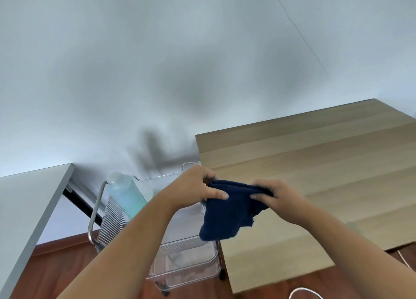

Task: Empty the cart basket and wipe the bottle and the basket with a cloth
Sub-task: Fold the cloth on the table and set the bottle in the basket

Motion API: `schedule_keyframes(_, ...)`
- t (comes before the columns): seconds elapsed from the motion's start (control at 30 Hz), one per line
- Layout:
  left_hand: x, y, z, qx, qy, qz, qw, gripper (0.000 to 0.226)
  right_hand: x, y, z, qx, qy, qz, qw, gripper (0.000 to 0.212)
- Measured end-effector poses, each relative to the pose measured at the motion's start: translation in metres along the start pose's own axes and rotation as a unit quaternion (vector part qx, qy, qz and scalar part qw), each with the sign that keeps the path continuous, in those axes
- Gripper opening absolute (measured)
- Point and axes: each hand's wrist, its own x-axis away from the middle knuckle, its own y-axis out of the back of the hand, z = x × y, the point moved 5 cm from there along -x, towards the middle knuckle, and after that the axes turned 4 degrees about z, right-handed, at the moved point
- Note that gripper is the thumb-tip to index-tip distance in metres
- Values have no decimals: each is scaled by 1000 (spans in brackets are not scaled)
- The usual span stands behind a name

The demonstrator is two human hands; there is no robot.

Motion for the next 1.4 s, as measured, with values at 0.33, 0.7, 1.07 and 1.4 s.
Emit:
schedule_keyframes(0.33, -8, -20, 20, -65, 40, 118, 990, 12, 4, 28, -16, -14, -63, 105, 992, 18)
schedule_keyframes(0.7, -31, -26, 40, -101, -41, -163, 981, 13, -10, 32, -42, 104, -42, -65, 991, 25)
schedule_keyframes(1.07, -20, -142, 129, -309, -40, 23, 950, 34, 37, -57, -146, 208, -141, 52, 966, 32)
schedule_keyframes(1.4, -11, -137, 131, -230, -55, -58, 970, 51, 54, -45, -134, 117, -101, 3, 988, 18)
